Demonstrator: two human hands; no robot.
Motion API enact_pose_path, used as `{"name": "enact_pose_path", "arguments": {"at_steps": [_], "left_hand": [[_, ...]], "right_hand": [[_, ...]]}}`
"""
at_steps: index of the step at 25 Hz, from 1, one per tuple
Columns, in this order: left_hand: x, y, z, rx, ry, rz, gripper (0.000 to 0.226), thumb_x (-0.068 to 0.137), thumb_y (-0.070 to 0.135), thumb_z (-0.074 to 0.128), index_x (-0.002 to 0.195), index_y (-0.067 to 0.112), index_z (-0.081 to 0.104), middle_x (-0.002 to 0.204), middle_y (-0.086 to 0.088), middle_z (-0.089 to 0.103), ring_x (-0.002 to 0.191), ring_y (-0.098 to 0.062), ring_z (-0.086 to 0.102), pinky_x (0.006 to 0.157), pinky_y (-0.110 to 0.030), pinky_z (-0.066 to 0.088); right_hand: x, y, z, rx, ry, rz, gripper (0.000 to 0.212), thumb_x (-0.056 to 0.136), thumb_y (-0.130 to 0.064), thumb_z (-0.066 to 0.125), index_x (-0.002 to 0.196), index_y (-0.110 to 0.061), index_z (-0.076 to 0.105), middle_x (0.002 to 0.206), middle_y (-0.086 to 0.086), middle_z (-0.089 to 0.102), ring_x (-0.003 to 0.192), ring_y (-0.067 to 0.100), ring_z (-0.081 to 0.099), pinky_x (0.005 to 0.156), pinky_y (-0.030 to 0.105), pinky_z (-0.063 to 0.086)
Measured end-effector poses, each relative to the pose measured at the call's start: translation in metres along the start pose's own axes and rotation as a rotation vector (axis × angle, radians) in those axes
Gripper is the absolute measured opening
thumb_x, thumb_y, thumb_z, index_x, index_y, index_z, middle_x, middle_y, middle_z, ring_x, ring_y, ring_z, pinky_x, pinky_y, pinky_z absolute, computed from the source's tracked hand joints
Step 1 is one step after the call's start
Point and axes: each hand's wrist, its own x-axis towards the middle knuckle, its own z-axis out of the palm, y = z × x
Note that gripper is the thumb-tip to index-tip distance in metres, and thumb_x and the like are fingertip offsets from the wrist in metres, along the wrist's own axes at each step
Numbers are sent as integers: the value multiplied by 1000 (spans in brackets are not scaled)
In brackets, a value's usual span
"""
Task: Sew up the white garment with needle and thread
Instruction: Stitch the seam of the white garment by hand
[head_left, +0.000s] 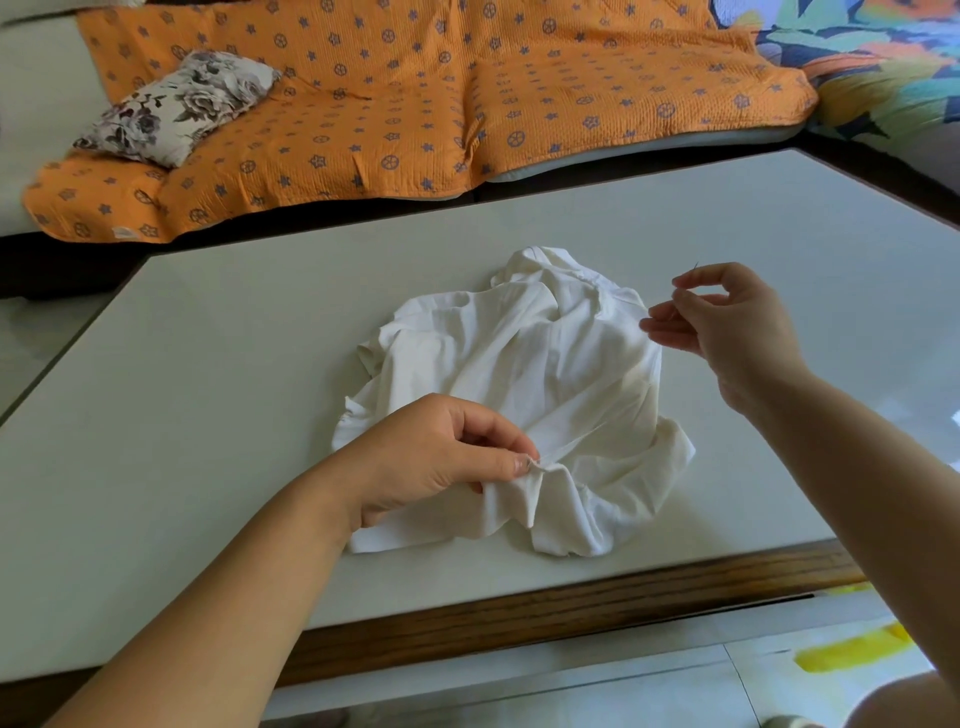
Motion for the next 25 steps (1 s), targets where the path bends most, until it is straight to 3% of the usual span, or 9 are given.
{"name": "enact_pose_path", "arguments": {"at_steps": [9, 17, 20, 22, 25], "left_hand": [[-1, 0, 2, 47, -64, -16, 13, 82, 11, 75, 81, 24, 79, 79, 6, 74, 77, -2, 64, 71, -19, 49], [-3, 2, 2, 91, -100, -18, 13, 82, 11, 77, 82, 24, 80, 87, -1, 76, 84, -7, 66, 90, -35, 51], [-4, 4, 3, 80, -113, -6, 5, 77, 21, 80, 81, 24, 80, 84, 2, 75, 83, -6, 65, 88, -34, 50], [-5, 5, 3, 70, -113, 5, 14, 67, 34, 80, 78, 26, 80, 82, 5, 75, 82, -4, 65, 87, -33, 49], [-6, 6, 2, 80, -151, -1, 18, 64, 38, 79, 78, 25, 79, 79, 8, 74, 80, -2, 64, 86, -31, 48]], "right_hand": [[13, 12, -9, -108, 124, -103, 12, 100, -13, 50, 98, -21, 58, 86, 6, 72, 86, 20, 73, 90, 39, 58], [14, 12, -14, -127, 169, -162, 12, 100, -12, 48, 102, -19, 58, 83, 4, 71, 83, 19, 73, 88, 40, 58], [15, 12, -15, -107, 166, -156, 13, 100, -11, 47, 101, -17, 58, 88, 9, 71, 81, 20, 74, 84, 38, 60], [15, 10, -14, -90, 142, -138, 12, 101, -10, 47, 103, -15, 57, 92, 12, 71, 77, 22, 74, 79, 37, 62], [15, 9, -13, -85, 145, -136, 10, 101, -10, 47, 103, -14, 56, 94, 11, 70, 76, 22, 74, 78, 36, 61]]}}
